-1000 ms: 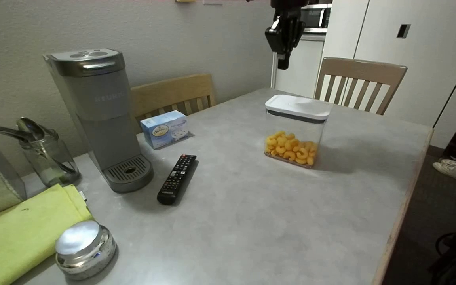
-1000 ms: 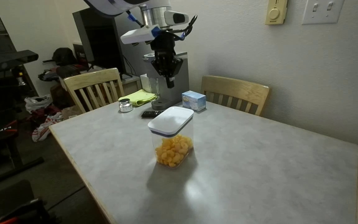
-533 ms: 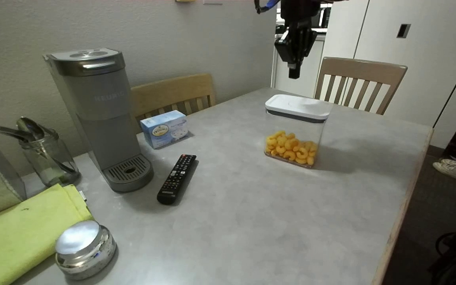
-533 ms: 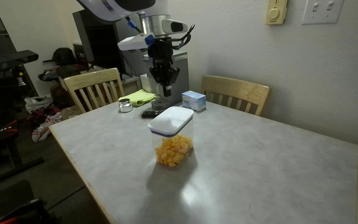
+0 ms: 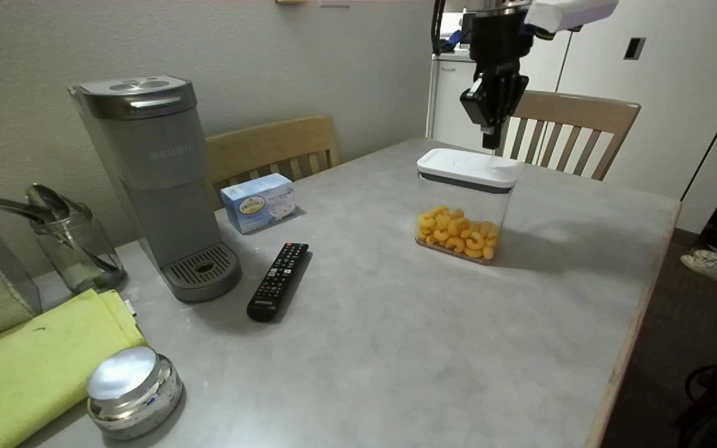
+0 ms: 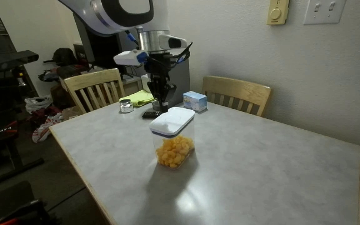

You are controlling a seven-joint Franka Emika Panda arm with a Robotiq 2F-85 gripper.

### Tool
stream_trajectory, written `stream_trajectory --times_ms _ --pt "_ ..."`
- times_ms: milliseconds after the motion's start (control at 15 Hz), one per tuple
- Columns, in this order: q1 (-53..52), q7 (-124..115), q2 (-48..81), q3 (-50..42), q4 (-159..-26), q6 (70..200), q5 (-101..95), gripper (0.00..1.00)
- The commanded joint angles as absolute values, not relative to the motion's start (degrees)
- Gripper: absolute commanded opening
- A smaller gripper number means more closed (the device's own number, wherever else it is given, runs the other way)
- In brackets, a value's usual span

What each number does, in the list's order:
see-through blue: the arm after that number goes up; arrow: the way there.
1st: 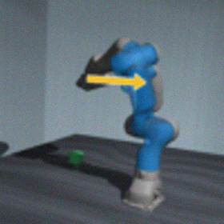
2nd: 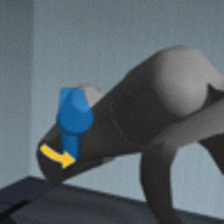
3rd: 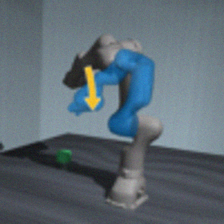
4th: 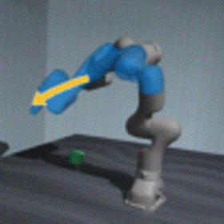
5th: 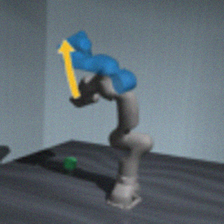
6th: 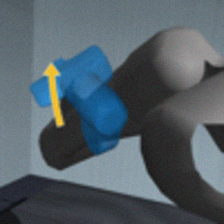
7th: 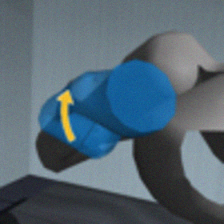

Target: Open the container

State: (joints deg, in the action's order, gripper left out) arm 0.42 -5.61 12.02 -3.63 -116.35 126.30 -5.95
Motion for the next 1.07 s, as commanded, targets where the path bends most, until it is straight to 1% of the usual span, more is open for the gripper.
stream_trajectory --times_ms 0,467,1000 --pt "1.46 -6.66 10.19 -4.16 -121.28 130.76 -5.97 0.0" --pt "2.54 -5.68 11.74 -4.31 -122.14 139.59 -4.32 0.0" --pt "3.31 -3.95 12.81 -3.79 -123.2 143.04 3.41 0.0"
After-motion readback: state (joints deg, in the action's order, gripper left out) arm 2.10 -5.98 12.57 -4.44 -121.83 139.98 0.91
